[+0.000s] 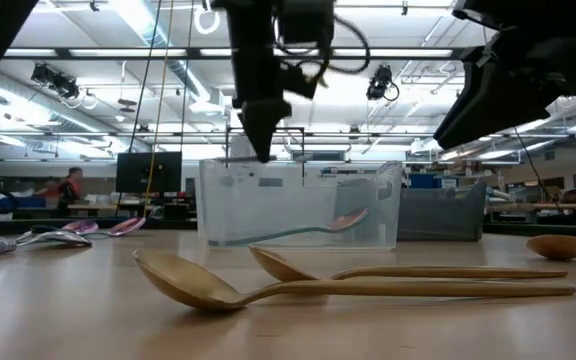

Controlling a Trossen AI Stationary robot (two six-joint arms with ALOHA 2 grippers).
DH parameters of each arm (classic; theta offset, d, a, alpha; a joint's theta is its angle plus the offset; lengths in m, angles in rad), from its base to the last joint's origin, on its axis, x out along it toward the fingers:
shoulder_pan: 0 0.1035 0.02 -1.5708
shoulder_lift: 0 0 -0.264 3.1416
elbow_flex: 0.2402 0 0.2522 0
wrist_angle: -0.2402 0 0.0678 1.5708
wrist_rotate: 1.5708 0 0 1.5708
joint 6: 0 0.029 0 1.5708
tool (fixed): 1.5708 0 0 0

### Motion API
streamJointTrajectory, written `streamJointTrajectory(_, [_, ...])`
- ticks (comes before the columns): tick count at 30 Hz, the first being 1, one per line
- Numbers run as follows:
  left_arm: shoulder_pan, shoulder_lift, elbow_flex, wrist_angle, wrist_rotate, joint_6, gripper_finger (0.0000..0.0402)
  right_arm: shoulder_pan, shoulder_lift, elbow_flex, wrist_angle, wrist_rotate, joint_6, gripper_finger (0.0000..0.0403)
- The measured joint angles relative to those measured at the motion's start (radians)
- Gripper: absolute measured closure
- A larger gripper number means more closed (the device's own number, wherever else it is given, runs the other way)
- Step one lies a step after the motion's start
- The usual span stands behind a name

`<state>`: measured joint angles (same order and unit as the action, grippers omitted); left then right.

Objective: Sort silverware by color (type)
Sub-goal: Put the blue spoon into the top transparent bin

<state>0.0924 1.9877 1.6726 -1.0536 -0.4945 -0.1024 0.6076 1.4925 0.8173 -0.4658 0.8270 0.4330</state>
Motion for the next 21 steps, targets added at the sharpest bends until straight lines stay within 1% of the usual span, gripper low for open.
streamJointTrajectory(4, [0.05,0.0,-0.046,0.06,0.031,0.019,0.0351,0.001,0.0,0.0,0.001,-0.001,0.012,0.0312])
streamJointTrajectory(10, [0.104,0.0,-0.127,0.173,0.148,0.037,0.0351,0.001,0.0,0.0,0.001,-0.009,0.017,0.0312])
streamJointTrajectory(16, [0.127,0.0,-0.198,0.238,0.227,0.013,0.0351,0.001,0.0,0.0,0.001,-0.01,0.028,0.0312])
streamJointTrajectory(21, [0.129,0.0,-0.231,0.245,0.24,-0.009,0.0351,0.001,0.0,0.0,0.001,-0.01,0.028,0.0312])
